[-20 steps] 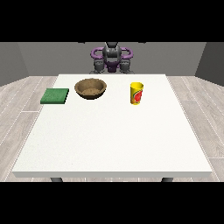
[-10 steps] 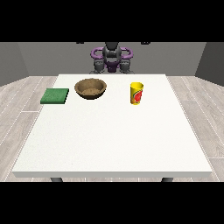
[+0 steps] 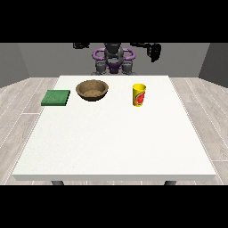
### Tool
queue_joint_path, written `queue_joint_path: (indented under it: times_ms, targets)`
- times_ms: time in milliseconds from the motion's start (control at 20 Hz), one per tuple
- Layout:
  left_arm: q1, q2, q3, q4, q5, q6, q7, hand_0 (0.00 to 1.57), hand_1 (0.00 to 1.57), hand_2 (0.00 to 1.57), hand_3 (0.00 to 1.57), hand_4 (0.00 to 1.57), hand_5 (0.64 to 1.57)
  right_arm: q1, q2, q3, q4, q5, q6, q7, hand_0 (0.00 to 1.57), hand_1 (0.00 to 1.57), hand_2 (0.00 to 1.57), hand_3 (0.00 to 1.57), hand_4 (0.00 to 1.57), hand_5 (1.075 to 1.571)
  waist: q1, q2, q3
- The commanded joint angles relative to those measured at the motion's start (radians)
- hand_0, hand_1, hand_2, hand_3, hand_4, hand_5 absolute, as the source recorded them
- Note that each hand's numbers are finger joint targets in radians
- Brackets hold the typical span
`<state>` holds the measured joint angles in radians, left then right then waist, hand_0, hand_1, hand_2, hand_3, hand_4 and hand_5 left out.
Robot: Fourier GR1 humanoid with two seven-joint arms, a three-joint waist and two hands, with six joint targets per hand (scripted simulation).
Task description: Pick the cup and pour the ball into the bowl, then pick the bowl and place it on the pad
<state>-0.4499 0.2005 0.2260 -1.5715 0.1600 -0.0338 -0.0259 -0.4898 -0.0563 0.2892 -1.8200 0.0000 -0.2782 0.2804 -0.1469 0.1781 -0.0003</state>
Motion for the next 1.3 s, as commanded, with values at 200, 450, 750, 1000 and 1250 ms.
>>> queue_joint_path:
  times_ms: [200, 450, 750, 1000, 1250]
  targets:
    - [0.086, -0.023, 0.034, 0.262, -0.059, -0.035, -0.354, 0.0, 0.0, 0.0, 0.0, 0.0, 1.409, 0.037, -0.041, -0.05, -0.102, -0.024, 0.059, -0.01, 0.0, 0.0, 0.0, 0.0, 0.0, 1.568, -0.04, 0.078, -0.0003]
    - [0.083, -0.022, 0.039, 0.442, -0.073, -0.051, -0.453, 0.0, 0.0, 0.0, 0.0, 0.0, 1.407, 0.054, -0.065, -0.124, -0.145, -0.073, 0.092, 0.075, 0.0, 0.0, 0.0, 0.0, 0.0, 1.568, -0.028, 0.021, -0.0001]
    - [0.029, -0.023, 0.036, 0.588, -0.072, -0.072, -0.527, 0.0, 0.0, 0.0, 0.0, 0.0, 1.444, 0.125, -0.083, -0.198, -0.128, -0.103, 0.145, -0.031, 0.0, 0.0, 0.0, 0.0, 0.0, 1.568, -0.021, 0.035, 0.0001]
    - [-0.029, -0.004, 0.061, 0.762, -0.081, -0.067, -0.642, 0.0, 0.0, 0.0, 0.0, 0.0, 1.425, 0.119, -0.092, -0.226, -0.167, -0.118, 0.168, 0.02, 0.0, 0.0, 0.0, 0.0, 0.0, 1.567, -0.016, 0.036, -0.0003]
    - [-0.114, 0.061, 0.125, 0.885, -0.056, -0.079, -0.741, 0.0, 0.0, 0.0, 0.0, 0.0, 1.426, 0.099, -0.128, -0.25, -0.284, -0.17, 0.207, 0.063, 0.0, 0.0, 0.0, 0.0, 0.0, 1.568, -0.094, 0.121, -0.001]
